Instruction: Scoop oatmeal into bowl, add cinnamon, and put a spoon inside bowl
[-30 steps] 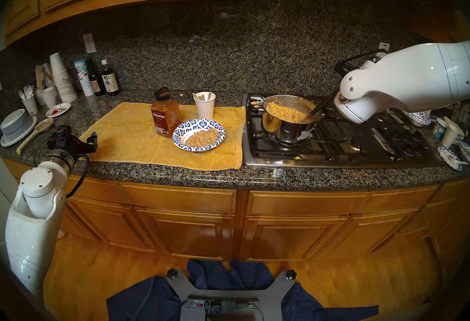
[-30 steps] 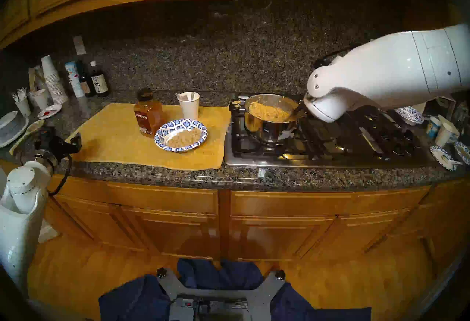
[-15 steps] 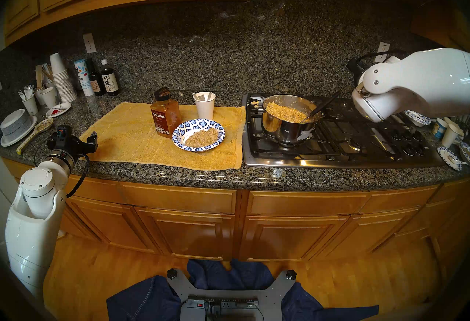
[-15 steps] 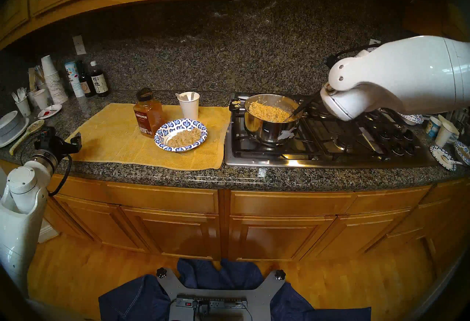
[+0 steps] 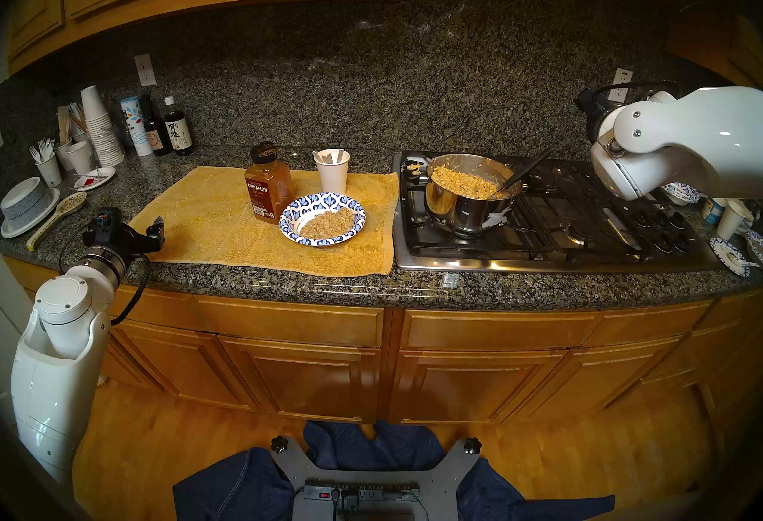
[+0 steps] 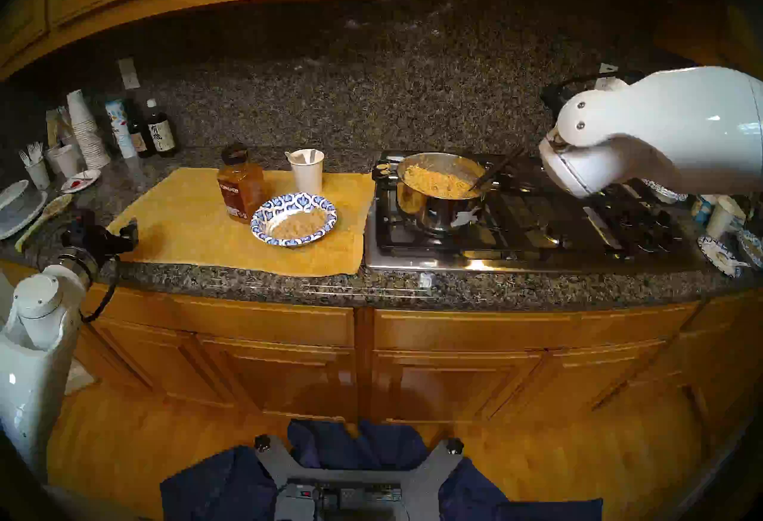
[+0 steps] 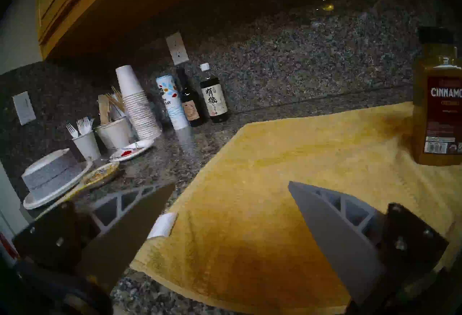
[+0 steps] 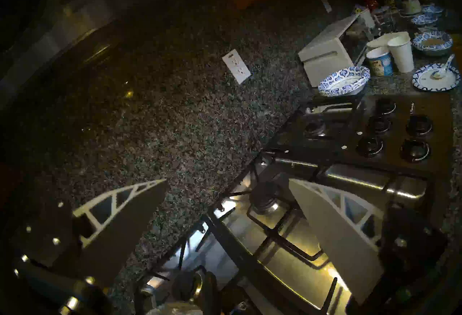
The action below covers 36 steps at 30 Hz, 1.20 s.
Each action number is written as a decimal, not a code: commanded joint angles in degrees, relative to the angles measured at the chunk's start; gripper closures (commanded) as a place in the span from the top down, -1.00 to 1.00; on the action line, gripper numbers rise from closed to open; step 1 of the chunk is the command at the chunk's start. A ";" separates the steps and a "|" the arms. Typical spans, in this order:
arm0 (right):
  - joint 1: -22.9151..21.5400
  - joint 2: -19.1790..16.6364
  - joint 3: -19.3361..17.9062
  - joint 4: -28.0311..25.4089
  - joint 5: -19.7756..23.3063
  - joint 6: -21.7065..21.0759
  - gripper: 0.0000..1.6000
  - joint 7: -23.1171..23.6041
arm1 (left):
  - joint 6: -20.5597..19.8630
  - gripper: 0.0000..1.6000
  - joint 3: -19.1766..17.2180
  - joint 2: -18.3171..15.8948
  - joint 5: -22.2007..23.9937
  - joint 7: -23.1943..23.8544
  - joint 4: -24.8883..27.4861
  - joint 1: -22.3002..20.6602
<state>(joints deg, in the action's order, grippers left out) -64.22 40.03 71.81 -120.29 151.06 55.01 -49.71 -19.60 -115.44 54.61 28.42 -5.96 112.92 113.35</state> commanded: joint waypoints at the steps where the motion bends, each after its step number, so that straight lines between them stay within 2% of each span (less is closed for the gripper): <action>1: -2.88 -1.14 -0.63 0.28 -2.33 -0.01 1.00 -1.69 | 3.20 1.00 -0.56 0.78 1.88 1.27 2.57 -2.54; 10: -3.04 -2.01 -0.66 -0.10 -3.55 -0.01 1.00 -1.97 | 4.70 1.00 2.97 1.43 2.88 2.10 1.74 -5.80; 22: -2.99 -2.84 -0.78 -0.37 -4.67 -0.01 1.00 -2.08 | 7.05 1.00 9.09 2.39 0.83 0.69 2.47 -8.91; 36: -2.88 -3.60 -1.02 -0.60 -5.86 -0.01 1.00 -2.46 | 8.94 1.00 14.75 2.22 0.55 1.13 -0.06 -14.36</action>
<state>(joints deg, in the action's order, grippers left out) -65.36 36.48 72.04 -121.17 147.15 55.01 -49.77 -12.85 -101.52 57.29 28.90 -5.72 112.50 103.73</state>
